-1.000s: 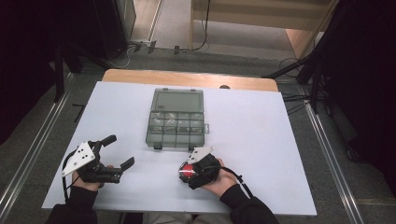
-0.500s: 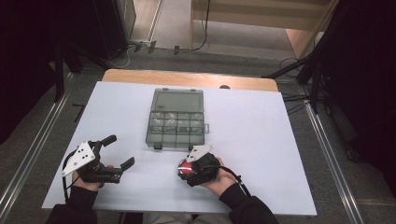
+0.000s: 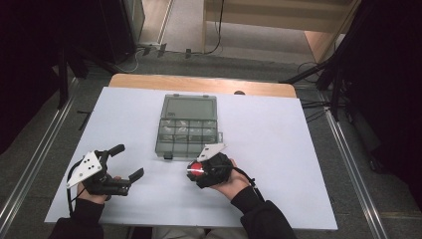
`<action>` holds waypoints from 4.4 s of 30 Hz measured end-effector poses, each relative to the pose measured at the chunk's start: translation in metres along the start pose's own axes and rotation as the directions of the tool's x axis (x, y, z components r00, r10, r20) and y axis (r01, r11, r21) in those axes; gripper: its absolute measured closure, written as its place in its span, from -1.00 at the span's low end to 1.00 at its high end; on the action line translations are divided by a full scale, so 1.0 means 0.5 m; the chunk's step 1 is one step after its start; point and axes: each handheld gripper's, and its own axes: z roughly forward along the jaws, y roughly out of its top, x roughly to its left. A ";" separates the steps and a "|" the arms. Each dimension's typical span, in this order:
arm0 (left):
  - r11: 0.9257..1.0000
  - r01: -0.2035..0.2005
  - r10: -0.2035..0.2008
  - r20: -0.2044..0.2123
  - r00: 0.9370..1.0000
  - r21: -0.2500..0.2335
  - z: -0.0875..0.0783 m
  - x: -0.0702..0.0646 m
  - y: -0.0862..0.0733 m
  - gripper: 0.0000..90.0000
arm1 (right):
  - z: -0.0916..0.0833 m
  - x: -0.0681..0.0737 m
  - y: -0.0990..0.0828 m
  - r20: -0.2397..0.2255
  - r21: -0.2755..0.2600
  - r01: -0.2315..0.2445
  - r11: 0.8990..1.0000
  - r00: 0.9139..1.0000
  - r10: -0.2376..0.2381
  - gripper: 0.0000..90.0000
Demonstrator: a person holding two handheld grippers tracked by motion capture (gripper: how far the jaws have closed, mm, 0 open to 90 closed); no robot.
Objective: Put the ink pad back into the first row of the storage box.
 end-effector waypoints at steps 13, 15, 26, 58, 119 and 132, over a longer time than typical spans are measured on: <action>1.000 0.006 -0.006 0.003 1.000 -0.005 0.000 -0.001 0.000 -1.00 | -0.011 -0.035 0.065 0.008 -0.015 0.002 1.000 1.000 -0.002 -0.32; 1.000 0.005 -0.005 0.000 1.000 -0.006 0.000 0.000 0.000 -1.00 | -0.011 -0.038 0.071 0.012 -0.014 0.000 1.000 1.000 0.001 -0.32; 1.000 0.009 -0.009 -0.001 1.000 -0.004 0.001 0.000 -0.001 -1.00 | 0.001 -0.061 0.104 0.021 0.003 0.010 1.000 1.000 -0.010 -0.32; 1.000 0.011 -0.011 0.008 1.000 -0.007 0.001 -0.001 -0.001 -1.00 | 0.054 -0.170 0.168 0.104 0.054 -0.073 0.996 0.992 0.067 -0.32; 1.000 -0.001 0.001 0.003 1.000 0.001 0.003 -0.004 -0.001 -1.00 | -0.117 -0.136 0.014 0.176 -0.160 -0.179 0.971 0.962 0.206 -1.00; 1.000 -0.003 0.003 0.000 1.000 0.002 0.002 -0.004 -0.001 -1.00 | -0.174 -0.123 -0.069 0.227 -0.209 -0.194 0.958 0.944 0.240 -1.00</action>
